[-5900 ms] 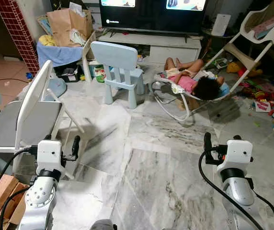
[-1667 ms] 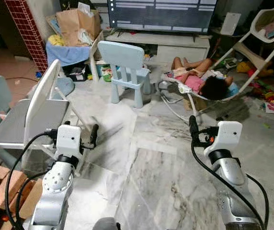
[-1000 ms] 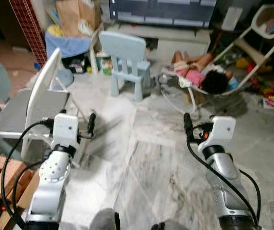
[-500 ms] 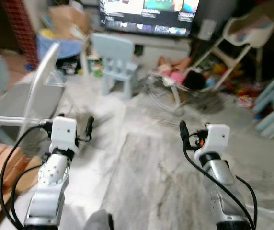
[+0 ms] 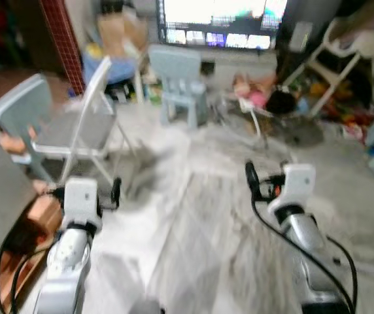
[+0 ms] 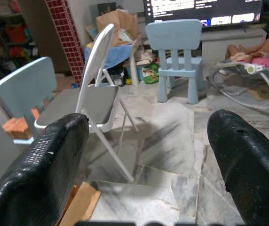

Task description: Restocking fridge

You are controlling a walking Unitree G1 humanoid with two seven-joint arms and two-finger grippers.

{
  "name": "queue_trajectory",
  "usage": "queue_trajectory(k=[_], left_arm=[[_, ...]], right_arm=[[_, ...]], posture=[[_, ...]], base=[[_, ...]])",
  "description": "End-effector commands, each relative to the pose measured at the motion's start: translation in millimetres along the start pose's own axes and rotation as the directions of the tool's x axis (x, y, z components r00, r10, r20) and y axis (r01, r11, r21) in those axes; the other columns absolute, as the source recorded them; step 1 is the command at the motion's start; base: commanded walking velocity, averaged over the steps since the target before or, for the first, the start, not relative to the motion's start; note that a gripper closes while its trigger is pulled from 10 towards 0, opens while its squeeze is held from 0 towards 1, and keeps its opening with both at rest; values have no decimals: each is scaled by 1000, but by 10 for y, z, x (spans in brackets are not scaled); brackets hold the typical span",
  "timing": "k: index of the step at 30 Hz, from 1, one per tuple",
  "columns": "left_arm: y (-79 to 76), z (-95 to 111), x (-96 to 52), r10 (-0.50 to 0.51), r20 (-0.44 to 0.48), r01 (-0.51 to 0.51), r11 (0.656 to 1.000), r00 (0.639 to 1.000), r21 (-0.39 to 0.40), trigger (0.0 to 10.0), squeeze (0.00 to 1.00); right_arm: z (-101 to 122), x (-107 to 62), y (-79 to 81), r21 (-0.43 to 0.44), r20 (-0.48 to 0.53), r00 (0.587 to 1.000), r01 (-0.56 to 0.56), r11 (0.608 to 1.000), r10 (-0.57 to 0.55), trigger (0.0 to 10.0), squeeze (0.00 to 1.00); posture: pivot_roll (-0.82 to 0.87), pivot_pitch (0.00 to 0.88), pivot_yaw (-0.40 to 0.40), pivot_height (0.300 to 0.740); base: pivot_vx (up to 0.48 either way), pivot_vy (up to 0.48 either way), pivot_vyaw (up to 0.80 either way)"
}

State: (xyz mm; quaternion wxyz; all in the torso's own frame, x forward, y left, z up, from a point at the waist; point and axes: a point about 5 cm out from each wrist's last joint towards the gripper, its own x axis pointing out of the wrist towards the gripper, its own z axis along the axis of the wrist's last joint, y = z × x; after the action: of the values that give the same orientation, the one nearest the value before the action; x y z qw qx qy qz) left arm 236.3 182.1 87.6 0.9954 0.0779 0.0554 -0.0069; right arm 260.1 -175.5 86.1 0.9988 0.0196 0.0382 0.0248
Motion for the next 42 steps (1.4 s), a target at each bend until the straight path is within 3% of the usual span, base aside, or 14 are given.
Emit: queue_trajectory(k=[1,9,12,16,19,27,35,37,38,40,42], left_arm=[[38,39,1,3,13,-4,1000,1000,11,10000,0],[26,113,58,-9,44,9,1000,999,7,10000,0],[46,66,47,-11,20,10,1000,1000,12,10000,0],[66,54,42,12,14,-12,1000,1000,-3,10000,0],[74,70,50,15,11,-15,1000,1000,-16,10000,0],[64,62,54,-7,8,7,1000,1000,-19,10000,0],[-1,37,34,-23,10,23,999,1000,-24,10000,0],[-16,40,33,-26,16,26,999,1000,-21,10000,0],[-26,65,32,-16,41,17,1000,999,-6,10000,0],[-27,68,32,-14,44,14,1000,999,-2,10000,0],[-37,65,21,-16,42,17,1000,999,-5,10000,0]], right_arm=[[25,45,66,17,6,1000,-8,1000,8,10000,0],[-16,114,50,-17,-41,999,16,1000,-17,10000,0],[-88,95,79,94,-85,995,50,994,-42,10000,0],[-189,96,19,65,-156,986,71,995,-60,10000,0],[-170,132,-41,10,-149,986,82,997,-80,10000,0],[-102,167,10,27,-128,992,8,1000,-5,10000,0],[-143,107,-14,-2,-141,990,27,1000,-27,10000,0],[-139,101,-30,-62,-137,989,52,997,-60,10000,0],[-146,98,5,1,-134,990,38,999,-38,10000,0],[-151,93,24,36,-139,990,26,999,-20,10000,0],[-150,83,25,23,-147,988,44,999,-40,10000,0]], posture=[[114,0,-29,740],[116,0,-31,740],[114,0,-31,740],[127,0,-41,740],[135,0,-43,740],[138,0,-44,740],[127,0,-42,740],[127,0,-41,740],[127,0,-42,740],[127,0,-43,740],[128,0,-44,740]], base=[[0,480,0],[0,480,0],[0,480,0],[0,480,0],[0,480,0],[0,449,0],[0,447,0],[0,446,0],[0,446,0],[0,446,0],[0,448,0]])
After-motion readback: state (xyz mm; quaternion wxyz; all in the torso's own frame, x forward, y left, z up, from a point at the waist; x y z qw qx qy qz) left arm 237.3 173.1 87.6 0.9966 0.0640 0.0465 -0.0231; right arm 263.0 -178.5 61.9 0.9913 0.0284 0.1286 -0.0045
